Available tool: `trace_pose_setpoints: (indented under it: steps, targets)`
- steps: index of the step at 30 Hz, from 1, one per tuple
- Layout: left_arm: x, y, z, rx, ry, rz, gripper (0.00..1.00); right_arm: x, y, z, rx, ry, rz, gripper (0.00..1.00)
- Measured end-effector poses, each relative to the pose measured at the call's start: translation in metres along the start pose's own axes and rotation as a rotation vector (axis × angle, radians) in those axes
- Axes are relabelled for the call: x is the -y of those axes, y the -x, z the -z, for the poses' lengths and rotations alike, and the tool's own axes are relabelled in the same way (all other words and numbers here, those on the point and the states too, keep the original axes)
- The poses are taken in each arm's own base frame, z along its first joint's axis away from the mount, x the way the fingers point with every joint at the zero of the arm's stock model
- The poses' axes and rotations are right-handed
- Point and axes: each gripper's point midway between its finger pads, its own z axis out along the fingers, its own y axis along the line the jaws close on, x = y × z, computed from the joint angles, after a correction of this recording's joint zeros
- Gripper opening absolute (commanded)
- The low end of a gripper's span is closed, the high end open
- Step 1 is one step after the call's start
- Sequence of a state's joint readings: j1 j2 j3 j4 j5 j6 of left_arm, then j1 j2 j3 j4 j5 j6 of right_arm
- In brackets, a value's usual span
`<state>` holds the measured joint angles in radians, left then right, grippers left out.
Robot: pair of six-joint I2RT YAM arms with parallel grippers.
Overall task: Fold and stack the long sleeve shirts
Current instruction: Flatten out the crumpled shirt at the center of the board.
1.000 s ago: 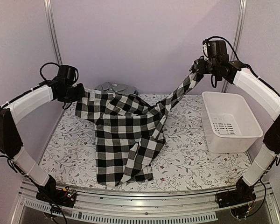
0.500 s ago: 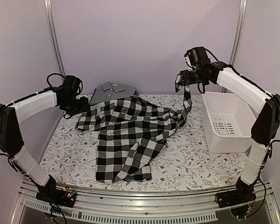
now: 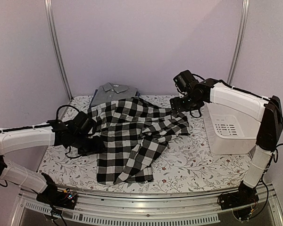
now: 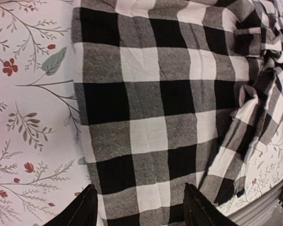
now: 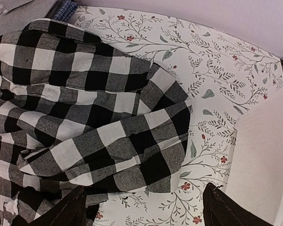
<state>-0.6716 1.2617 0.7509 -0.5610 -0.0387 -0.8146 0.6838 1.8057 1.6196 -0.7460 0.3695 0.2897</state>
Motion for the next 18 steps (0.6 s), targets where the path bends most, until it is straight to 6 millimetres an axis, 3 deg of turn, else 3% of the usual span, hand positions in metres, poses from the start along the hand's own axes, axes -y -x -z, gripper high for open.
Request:
trace_pose_setpoints:
  steps: [3, 6, 12, 18]
  targets:
    - [0.026, -0.019, 0.001, -0.022, -0.060, -0.041, 0.62, 0.005, -0.016, -0.012, -0.039, 0.005, -0.047, 0.80]
    - [0.053, -0.026, 0.001, -0.025, -0.126, -0.085, 0.63, 0.001, -0.039, -0.023, -0.094, 0.020, -0.073, 0.78]
    - [0.107, -0.003, -0.019, -0.009, -0.193, -0.138, 0.63, -0.007, -0.064, -0.049, -0.160, 0.023, -0.143, 0.77]
    - [0.139, 0.003, -0.046, -0.027, -0.221, -0.215, 0.65, 0.002, -0.113, -0.085, -0.272, -0.020, -0.209, 0.74]
